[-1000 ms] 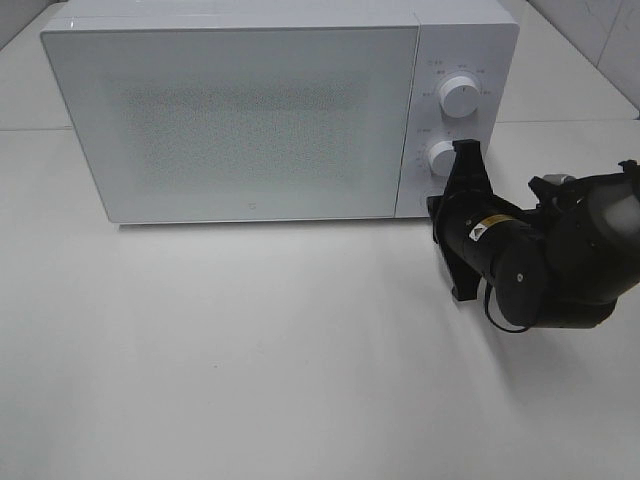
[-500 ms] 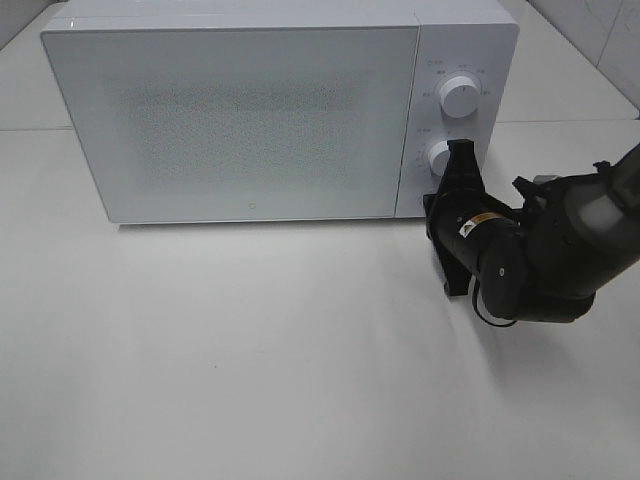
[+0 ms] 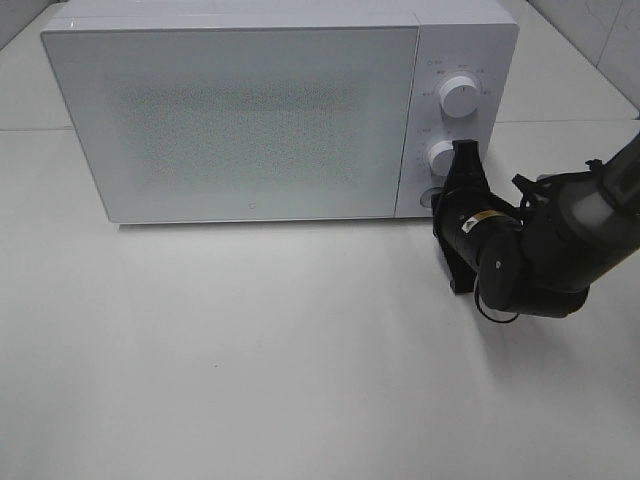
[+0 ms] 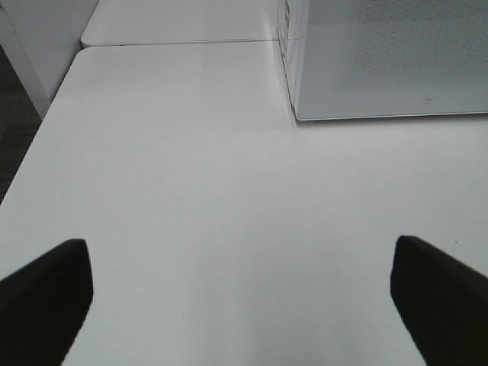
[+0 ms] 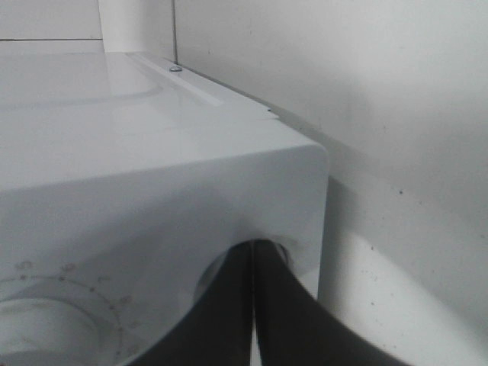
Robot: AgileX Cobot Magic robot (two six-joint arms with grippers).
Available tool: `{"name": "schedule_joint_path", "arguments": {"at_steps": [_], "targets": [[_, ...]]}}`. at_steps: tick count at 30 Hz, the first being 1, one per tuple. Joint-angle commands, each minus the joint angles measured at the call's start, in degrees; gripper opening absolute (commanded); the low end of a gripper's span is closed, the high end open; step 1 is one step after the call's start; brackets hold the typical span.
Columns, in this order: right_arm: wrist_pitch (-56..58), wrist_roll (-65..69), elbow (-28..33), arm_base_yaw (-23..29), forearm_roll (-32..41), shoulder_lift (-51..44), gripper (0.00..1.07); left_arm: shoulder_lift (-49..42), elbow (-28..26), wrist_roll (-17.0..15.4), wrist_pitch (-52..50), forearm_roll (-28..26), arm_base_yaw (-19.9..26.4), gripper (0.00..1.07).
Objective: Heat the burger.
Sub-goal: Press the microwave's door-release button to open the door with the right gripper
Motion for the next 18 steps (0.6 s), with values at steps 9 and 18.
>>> {"name": "schedule_joint_path", "arguments": {"at_steps": [9, 18], "targets": [[-11.3, -2.2, -6.2, -1.2, 1.8, -0.3, 0.00, -1.1, 0.2, -0.2, -0.3, 0.0, 0.1, 1.01], [-14.0, -4.2, -9.1, -1.2, 3.2, -0.3, 0.00, -1.1, 0.2, -0.2, -0.3, 0.0, 0.1, 1.01]]}}
